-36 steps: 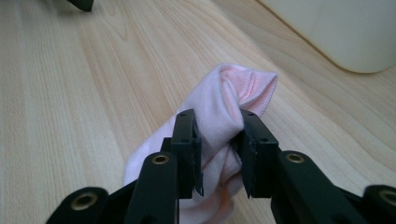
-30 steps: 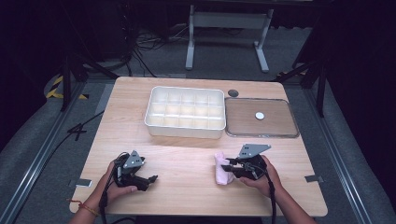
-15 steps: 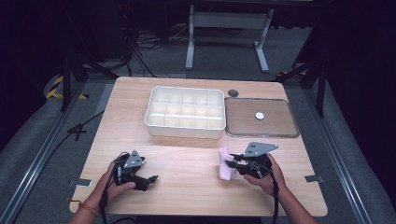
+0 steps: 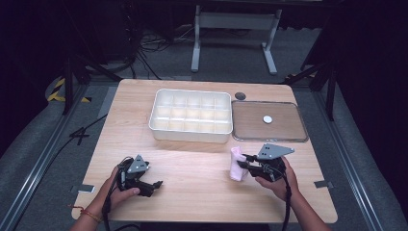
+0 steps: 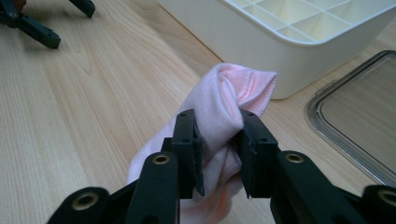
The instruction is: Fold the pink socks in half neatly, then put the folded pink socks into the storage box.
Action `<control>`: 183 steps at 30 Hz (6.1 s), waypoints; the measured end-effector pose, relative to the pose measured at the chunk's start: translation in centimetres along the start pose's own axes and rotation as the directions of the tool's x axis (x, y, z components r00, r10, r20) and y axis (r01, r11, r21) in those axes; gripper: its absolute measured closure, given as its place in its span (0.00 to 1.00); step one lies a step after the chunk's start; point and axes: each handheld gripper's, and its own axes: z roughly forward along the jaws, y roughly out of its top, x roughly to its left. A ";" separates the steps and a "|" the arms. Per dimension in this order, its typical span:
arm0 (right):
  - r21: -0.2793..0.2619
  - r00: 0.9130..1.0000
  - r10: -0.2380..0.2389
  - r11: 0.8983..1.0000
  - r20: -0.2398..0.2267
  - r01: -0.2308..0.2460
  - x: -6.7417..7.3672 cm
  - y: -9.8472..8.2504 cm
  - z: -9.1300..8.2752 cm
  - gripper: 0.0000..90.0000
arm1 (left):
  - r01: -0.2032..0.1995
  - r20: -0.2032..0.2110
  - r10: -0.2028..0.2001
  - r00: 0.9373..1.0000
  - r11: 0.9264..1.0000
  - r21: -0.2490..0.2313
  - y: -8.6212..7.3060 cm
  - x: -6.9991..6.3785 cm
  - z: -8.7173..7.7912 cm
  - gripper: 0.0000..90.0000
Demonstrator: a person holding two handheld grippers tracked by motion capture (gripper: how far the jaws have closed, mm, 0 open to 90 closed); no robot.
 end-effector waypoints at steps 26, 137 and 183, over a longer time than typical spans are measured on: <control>-0.073 0.996 -0.004 0.997 0.084 0.010 -1.3 0.8 -2.0 0.78 | -0.014 -0.008 0.014 1.000 1.000 0.007 0.1 0.1 0.1 0.10; 0.128 0.956 -0.198 0.976 0.217 0.174 -5.8 9.9 9.5 0.78 | -0.001 -0.004 0.001 1.000 1.000 0.019 0.2 0.1 0.1 0.08; 0.438 0.988 -0.153 0.888 0.000 0.137 -7.8 10.8 12.7 0.78 | 0.003 -0.003 -0.003 1.000 1.000 0.017 0.2 0.1 0.1 0.08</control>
